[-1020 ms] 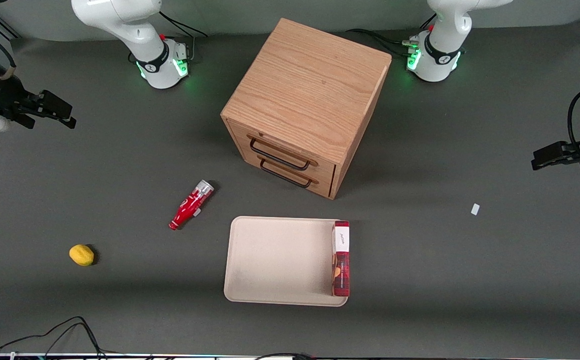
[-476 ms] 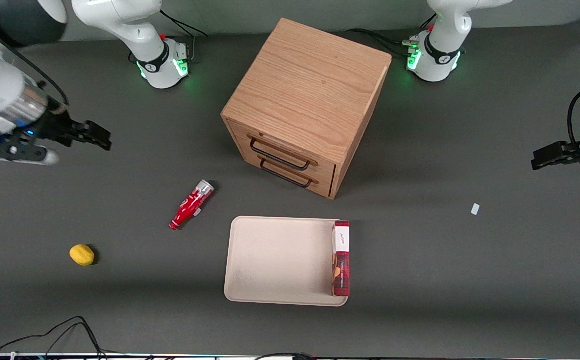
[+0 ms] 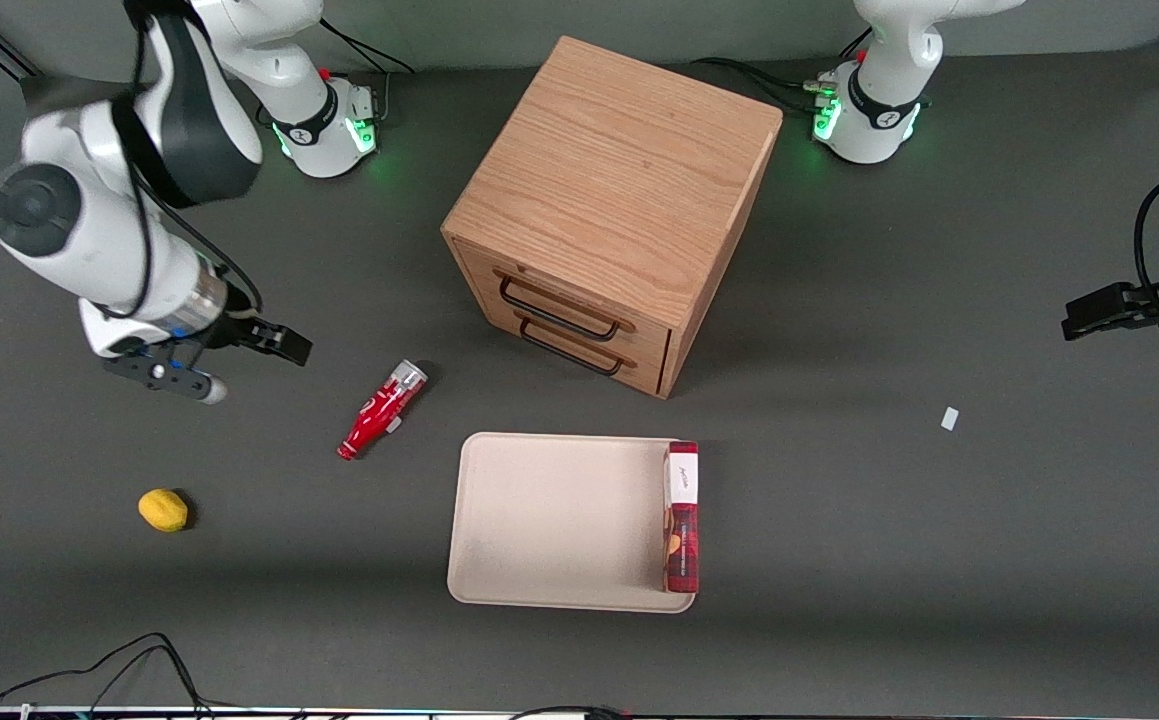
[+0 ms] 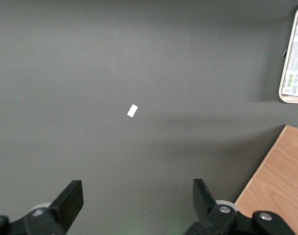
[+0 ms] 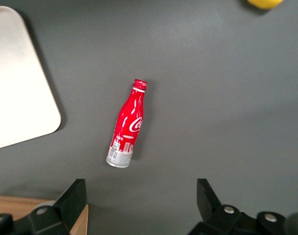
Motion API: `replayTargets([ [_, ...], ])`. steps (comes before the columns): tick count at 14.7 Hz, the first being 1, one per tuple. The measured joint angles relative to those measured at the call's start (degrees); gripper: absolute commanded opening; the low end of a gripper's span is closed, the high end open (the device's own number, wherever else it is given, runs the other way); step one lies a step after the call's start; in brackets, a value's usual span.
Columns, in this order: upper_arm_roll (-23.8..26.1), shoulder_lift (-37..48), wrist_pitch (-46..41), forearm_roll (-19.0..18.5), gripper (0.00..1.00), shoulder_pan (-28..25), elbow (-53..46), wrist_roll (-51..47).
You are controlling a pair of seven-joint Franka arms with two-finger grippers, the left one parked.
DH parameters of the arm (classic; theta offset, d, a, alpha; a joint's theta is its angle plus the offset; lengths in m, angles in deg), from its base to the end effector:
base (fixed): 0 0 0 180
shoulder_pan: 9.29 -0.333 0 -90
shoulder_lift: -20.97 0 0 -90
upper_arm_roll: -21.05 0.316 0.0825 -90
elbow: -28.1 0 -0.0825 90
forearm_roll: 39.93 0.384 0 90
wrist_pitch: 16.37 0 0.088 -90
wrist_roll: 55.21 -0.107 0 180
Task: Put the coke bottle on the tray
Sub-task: 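Move the right gripper down over the red Coca-Cola bottle, then close the right gripper around the bottle's body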
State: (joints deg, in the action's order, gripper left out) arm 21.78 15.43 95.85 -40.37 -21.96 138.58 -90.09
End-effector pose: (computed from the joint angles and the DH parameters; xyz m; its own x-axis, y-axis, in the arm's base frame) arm 0.5591 0.1325 0.4327 0.9301 -0.3638 -0.0511 -0.3619 -0.9312 0.0426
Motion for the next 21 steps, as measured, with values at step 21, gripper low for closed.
replayTargets([
  [21, 4.2, -21.35, 35.59, 0.0, 1.0, 0.41, 11.04, -14.36],
])
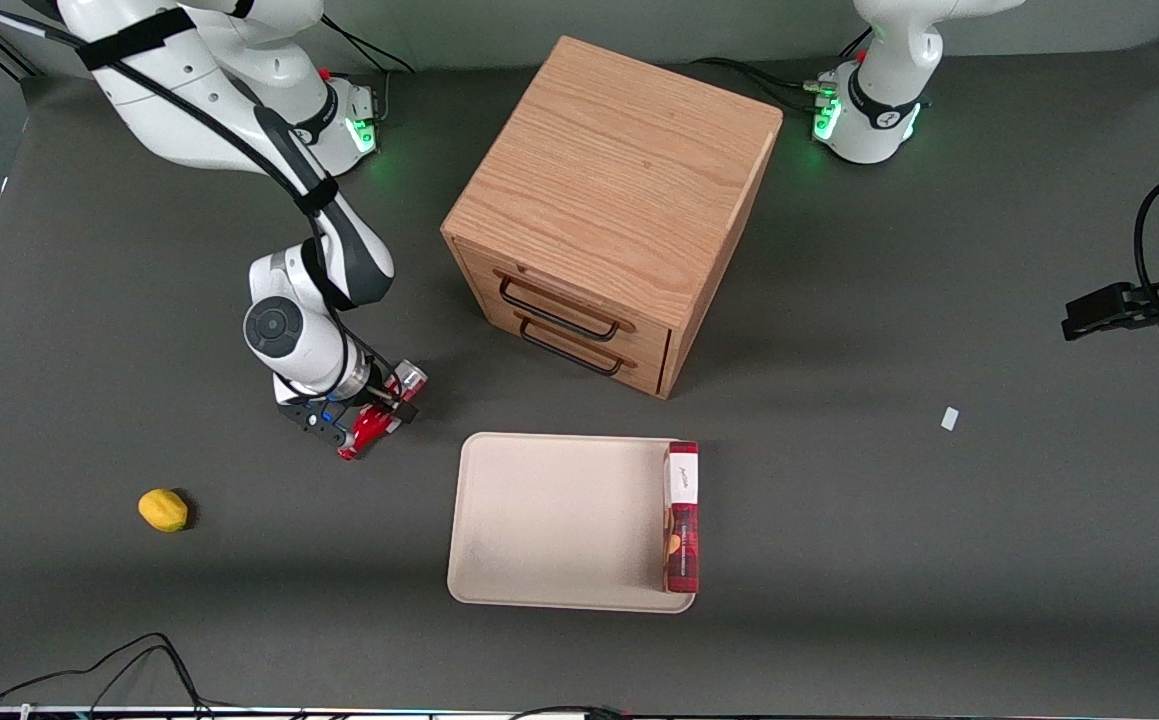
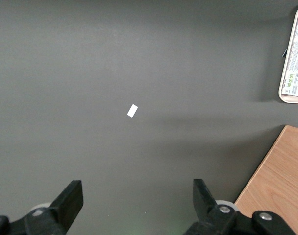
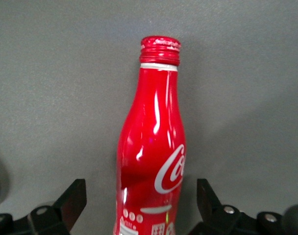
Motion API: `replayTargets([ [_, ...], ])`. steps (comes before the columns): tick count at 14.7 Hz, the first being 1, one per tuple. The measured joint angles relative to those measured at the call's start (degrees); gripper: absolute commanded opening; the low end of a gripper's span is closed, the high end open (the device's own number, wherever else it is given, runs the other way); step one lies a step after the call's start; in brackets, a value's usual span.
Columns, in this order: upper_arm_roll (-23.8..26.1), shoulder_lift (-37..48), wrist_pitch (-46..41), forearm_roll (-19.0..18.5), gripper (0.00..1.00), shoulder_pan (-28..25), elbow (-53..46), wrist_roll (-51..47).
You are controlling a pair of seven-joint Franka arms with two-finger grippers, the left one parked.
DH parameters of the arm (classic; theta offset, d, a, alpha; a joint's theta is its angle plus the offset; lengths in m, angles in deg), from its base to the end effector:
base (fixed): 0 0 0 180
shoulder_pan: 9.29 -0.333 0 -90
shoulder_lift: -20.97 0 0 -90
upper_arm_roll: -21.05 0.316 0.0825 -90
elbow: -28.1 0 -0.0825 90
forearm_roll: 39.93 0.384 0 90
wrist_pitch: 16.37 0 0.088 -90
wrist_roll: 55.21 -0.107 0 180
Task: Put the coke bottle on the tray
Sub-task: 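Close the right gripper around the bottle's body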
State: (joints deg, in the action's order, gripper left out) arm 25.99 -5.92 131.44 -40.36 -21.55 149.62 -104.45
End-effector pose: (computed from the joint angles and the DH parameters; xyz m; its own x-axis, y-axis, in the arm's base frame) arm 0.5492 0.1705 0.1867 0.8459 -0.5323 -0.0322 -0.5330 -0.8460 -0.0162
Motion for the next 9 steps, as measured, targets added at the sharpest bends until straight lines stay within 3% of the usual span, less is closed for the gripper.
replayTargets([
  [9, -0.1, -0.93, 0.8, 0.0, 0.21, 0.11, 0.01, -0.03],
])
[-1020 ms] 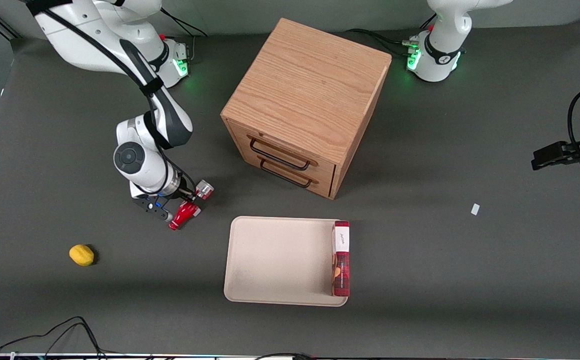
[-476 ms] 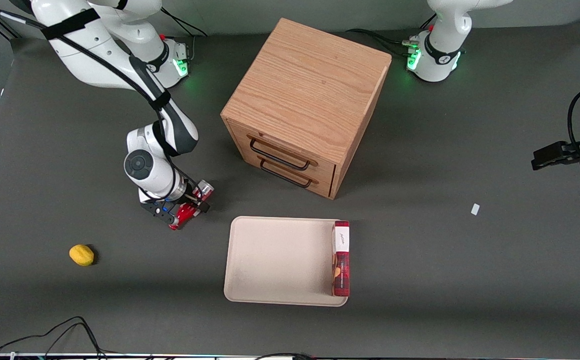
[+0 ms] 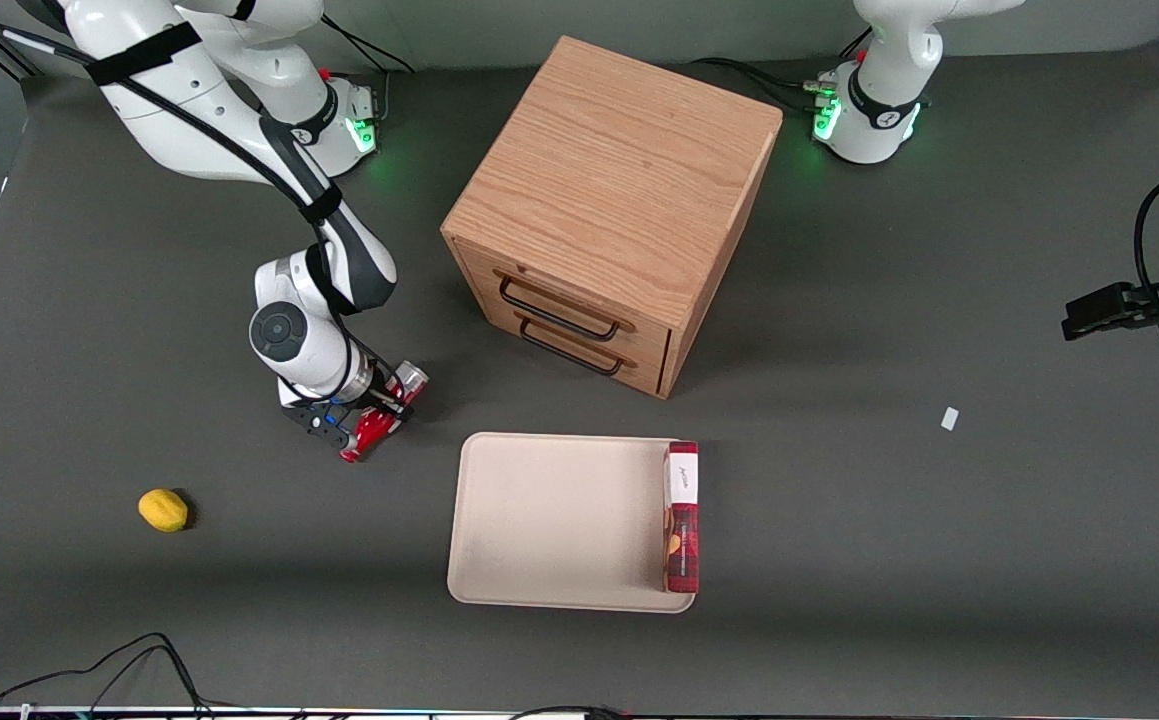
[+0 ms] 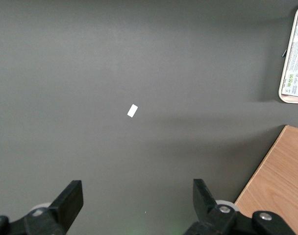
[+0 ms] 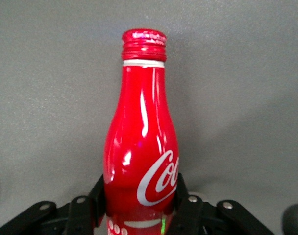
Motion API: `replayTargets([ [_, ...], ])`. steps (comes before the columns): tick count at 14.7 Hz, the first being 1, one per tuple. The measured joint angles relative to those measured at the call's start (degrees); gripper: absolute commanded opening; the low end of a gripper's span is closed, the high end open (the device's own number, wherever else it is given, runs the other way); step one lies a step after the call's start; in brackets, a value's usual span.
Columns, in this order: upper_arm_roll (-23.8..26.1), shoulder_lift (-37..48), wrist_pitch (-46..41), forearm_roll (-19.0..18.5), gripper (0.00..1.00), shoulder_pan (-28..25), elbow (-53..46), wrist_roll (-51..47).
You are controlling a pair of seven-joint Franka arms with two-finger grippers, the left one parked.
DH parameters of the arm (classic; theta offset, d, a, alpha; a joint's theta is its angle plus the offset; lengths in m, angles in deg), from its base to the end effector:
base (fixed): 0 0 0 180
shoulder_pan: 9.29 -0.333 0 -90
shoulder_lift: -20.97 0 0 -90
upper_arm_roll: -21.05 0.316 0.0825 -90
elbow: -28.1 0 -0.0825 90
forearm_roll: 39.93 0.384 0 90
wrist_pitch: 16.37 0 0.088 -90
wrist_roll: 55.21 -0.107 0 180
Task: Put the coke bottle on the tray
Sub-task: 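Lift the bottle and turn it upright with the right gripper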
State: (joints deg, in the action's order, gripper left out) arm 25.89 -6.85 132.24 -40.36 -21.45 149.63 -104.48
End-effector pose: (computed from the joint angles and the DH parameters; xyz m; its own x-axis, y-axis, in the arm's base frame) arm 0.5488 0.1685 0.1785 0.8435 -0.5360 -0.0342 -0.5367 -0.8437 -0.0147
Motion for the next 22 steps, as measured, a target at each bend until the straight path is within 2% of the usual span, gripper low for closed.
replayTargets([
  [2, 0.0, 0.01, 0.0, 0.0, 0.04, 0.0, -0.01, 0.0],
  [3, -0.01, 0.06, 0.0, 0.0, 0.0, 0.0, -0.02, 0.0],
  [8, -0.16, 3.03, -4.14, -0.01, 0.0, 0.03, -0.7, 0.1],
  [12, -0.24, 8.33, -17.13, -0.6, 0.0, 0.05, -6.13, 2.95],
  [17, -0.63, 11.26, -36.89, -1.17, 0.0, 0.26, -22.87, 12.57],
  [19, -0.47, 10.89, -41.87, -3.08, 0.0, 0.24, -30.0, 16.28],
  [22, 0.75, 8.33, -47.89, -3.76, 0.0, 0.07, -41.02, 22.47],
])
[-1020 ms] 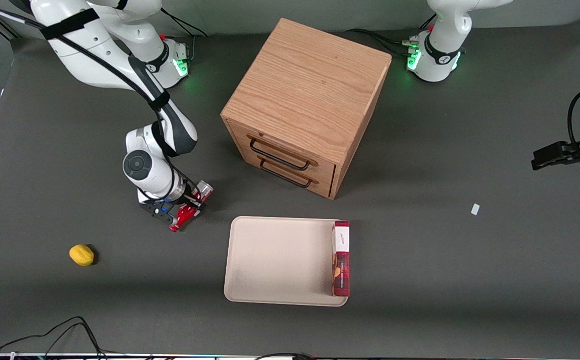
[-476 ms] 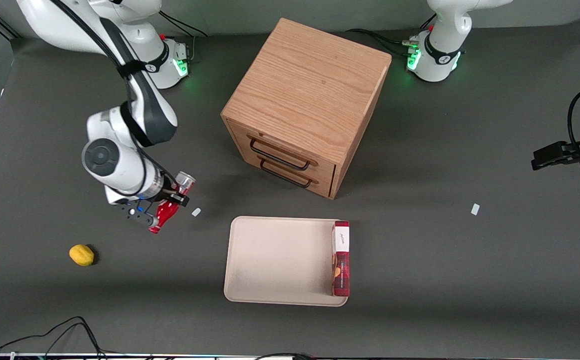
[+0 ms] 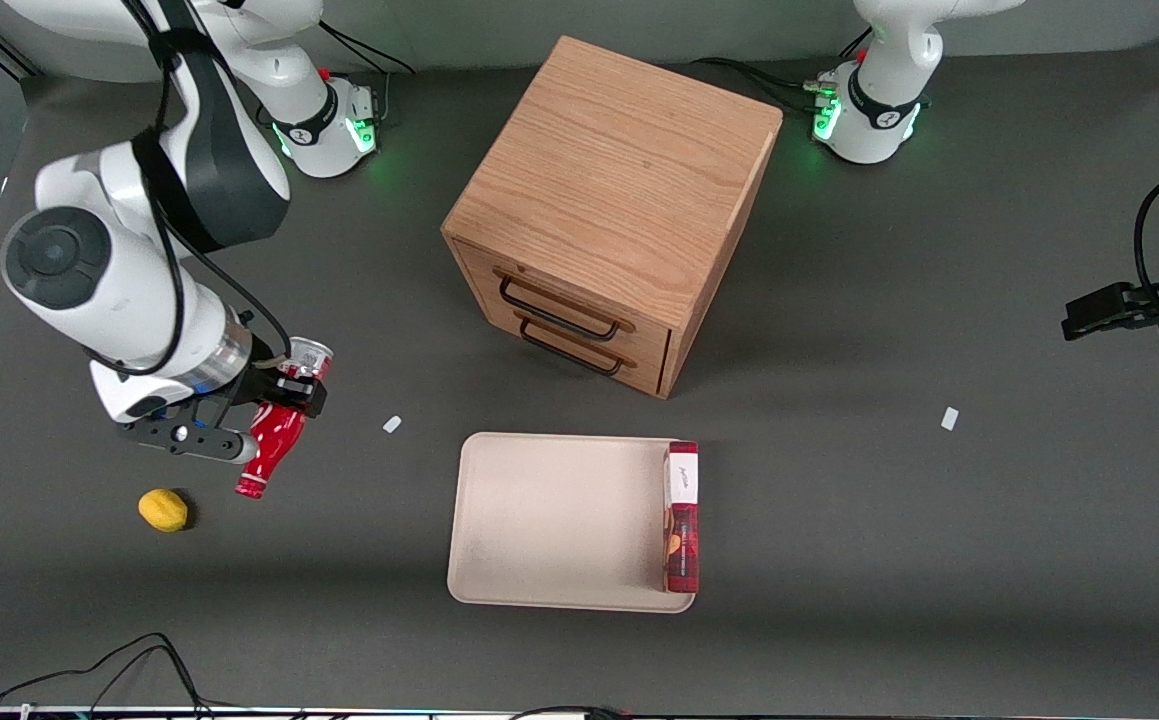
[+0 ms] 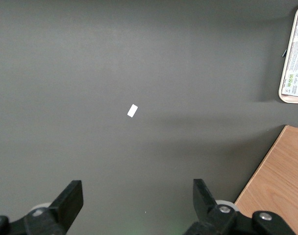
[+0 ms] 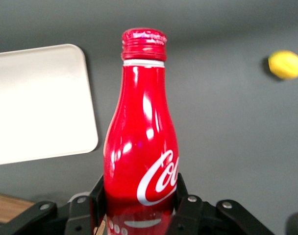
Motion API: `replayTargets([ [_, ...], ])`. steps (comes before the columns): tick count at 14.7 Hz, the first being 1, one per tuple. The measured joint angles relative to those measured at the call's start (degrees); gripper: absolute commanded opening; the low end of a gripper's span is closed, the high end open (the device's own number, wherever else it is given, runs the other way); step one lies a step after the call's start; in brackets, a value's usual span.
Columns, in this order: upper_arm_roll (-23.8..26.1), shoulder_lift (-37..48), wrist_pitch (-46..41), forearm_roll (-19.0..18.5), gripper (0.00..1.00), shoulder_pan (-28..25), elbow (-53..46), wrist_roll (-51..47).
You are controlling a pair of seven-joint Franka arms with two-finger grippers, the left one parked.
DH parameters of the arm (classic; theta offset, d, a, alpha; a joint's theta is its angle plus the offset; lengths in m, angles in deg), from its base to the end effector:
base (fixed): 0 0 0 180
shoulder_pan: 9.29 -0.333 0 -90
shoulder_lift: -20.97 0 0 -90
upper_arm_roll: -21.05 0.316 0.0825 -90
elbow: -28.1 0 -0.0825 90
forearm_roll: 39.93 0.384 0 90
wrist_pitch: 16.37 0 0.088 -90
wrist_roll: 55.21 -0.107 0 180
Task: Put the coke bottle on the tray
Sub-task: 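Lift the bottle and turn it upright with the right gripper, then carry the upright bottle over the cream tray and lower it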
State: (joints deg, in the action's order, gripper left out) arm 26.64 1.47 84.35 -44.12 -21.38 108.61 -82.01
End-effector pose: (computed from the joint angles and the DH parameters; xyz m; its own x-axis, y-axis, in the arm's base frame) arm 0.6382 0.1866 0.5129 0.9881 -0.1508 0.0302 -0.1516 -0.9880 0.0290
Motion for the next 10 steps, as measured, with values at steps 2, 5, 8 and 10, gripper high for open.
replayTargets([
  [2, 1.95, -3.66, -2.11, -0.01, 0.0, -0.21, -7.85, 3.52],
  [5, 5.37, -10.51, -1.55, -0.01, 0.0, -0.5, -16.87, 5.19],
  [8, 6.82, -17.33, 5.25, -0.27, 0.02, -1.76, -20.37, 6.79],
  [10, 6.81, -21.87, 10.73, -0.4, 0.03, -2.24, -20.74, 9.42],
])
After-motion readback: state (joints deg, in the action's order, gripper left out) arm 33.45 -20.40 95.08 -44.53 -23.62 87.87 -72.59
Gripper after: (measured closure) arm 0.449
